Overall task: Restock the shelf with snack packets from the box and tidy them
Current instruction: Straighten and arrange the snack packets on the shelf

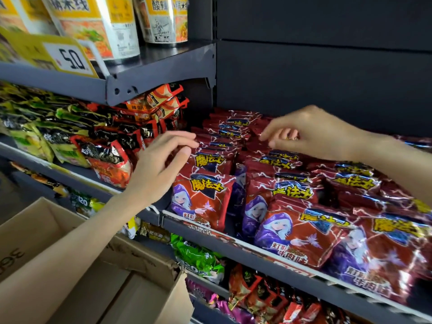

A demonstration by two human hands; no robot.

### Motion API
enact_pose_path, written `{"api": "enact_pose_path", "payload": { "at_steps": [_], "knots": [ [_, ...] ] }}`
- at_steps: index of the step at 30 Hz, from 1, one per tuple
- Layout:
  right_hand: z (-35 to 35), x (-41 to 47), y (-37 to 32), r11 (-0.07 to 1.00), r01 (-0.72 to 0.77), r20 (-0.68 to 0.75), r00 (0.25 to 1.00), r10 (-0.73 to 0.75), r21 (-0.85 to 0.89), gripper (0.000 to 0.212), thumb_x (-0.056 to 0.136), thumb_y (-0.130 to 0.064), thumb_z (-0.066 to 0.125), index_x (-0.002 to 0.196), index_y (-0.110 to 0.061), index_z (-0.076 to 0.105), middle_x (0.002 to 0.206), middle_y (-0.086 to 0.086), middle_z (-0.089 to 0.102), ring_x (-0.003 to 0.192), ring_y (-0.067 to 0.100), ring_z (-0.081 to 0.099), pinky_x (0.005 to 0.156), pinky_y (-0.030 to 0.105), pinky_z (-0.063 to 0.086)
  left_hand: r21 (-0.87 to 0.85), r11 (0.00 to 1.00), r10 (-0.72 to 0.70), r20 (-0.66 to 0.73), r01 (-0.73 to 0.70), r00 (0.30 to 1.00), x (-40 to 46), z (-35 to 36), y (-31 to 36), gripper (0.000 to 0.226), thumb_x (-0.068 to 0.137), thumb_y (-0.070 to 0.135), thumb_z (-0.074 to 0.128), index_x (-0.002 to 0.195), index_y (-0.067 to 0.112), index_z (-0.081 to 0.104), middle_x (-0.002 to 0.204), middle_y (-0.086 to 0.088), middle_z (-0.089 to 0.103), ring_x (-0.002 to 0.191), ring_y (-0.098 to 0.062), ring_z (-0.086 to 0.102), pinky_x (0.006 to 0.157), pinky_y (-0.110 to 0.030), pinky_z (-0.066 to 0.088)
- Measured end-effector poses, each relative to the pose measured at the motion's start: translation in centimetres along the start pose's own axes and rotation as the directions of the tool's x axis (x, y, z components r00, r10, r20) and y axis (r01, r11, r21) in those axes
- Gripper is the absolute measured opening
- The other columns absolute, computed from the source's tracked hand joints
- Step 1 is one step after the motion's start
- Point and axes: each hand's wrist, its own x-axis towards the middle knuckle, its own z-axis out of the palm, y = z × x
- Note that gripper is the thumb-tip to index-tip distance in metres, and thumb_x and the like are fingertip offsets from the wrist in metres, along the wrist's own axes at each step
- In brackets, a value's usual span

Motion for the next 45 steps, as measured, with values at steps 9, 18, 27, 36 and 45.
{"api": "enact_pose_path", "payload": {
  "at_steps": [9, 18, 27, 36, 45],
  "knots": [
    [2.0, -0.7, 1.4, 0.975, -0.063, 0.292, 0.948, 0.125, -0.214, 0.029, 0.09, -0.046, 0.058, 0.106, -0.024, 0.067, 0.092, -0.01, 0.071, 0.074, 0.003, 0.06, 0.071, 0.025, 0.049, 0.294, 0.951, -0.072, 0.499, -0.091, 0.864, 3.8, 2.9, 1.6, 0.046, 0.099, 0.048, 0.023, 0.139, 0.034, 0.042, 0.144, 0.013, 0.041, 0.136, -0.008, 0.031, 0.111, -0.029, 0.02],
    [3.9, 2.5, 0.5, 0.988, -0.084, 0.356, 0.926, 0.124, -0.127, 0.03, 0.09, -0.036, 0.062, 0.106, -0.011, 0.066, 0.092, -0.003, 0.067, 0.079, 0.012, 0.057, 0.068, 0.022, 0.037, 0.275, 0.956, -0.049, 0.502, -0.105, 0.864, 2.6, 3.0, 0.9, 0.056, 0.092, 0.053, 0.015, 0.139, 0.037, 0.041, 0.142, 0.016, 0.042, 0.134, -0.004, 0.032, 0.103, -0.02, 0.019],
    [6.9, 3.4, -0.8, 0.974, -0.135, 0.028, 0.989, 0.142, -0.179, 0.027, 0.092, -0.033, 0.06, 0.11, -0.015, 0.065, 0.102, 0.005, 0.069, 0.101, 0.025, 0.061, 0.073, 0.027, 0.038, 0.268, 0.959, -0.045, 0.472, -0.094, 0.881, 2.4, 3.1, 0.6, 0.068, 0.085, 0.06, 0.009, 0.136, 0.035, 0.046, 0.139, 0.015, 0.046, 0.131, -0.005, 0.036, 0.103, -0.025, 0.025],
    [4.1, 2.0, -0.6, 0.988, -0.114, 0.011, 0.994, 0.113, 0.108, 0.029, 0.086, -0.027, 0.069, 0.109, -0.01, 0.065, 0.094, -0.001, 0.07, 0.079, 0.006, 0.064, 0.08, 0.023, 0.052, 0.263, 0.952, 0.029, 0.441, -0.16, 0.897, 2.9, 3.1, 2.1, 0.068, 0.088, 0.066, 0.011, 0.135, 0.033, 0.047, 0.141, 0.013, 0.044, 0.131, -0.01, 0.038, 0.107, -0.04, 0.033],
    [-3.4, -9.6, 2.8, 0.973, -0.227, -0.091, 0.971, 0.223, -0.036, 0.018, 0.087, -0.031, 0.059, 0.1, -0.024, 0.069, 0.087, -0.021, 0.066, 0.083, -0.007, 0.062, 0.077, 0.012, 0.049, 0.067, 0.917, 0.279, 0.597, -0.393, 0.752, 4.8, 5.9, 7.3, 0.058, 0.089, 0.065, 0.025, 0.134, 0.036, 0.048, 0.136, 0.018, 0.048, 0.124, 0.002, 0.039, 0.106, -0.028, 0.03]
  ]
}}
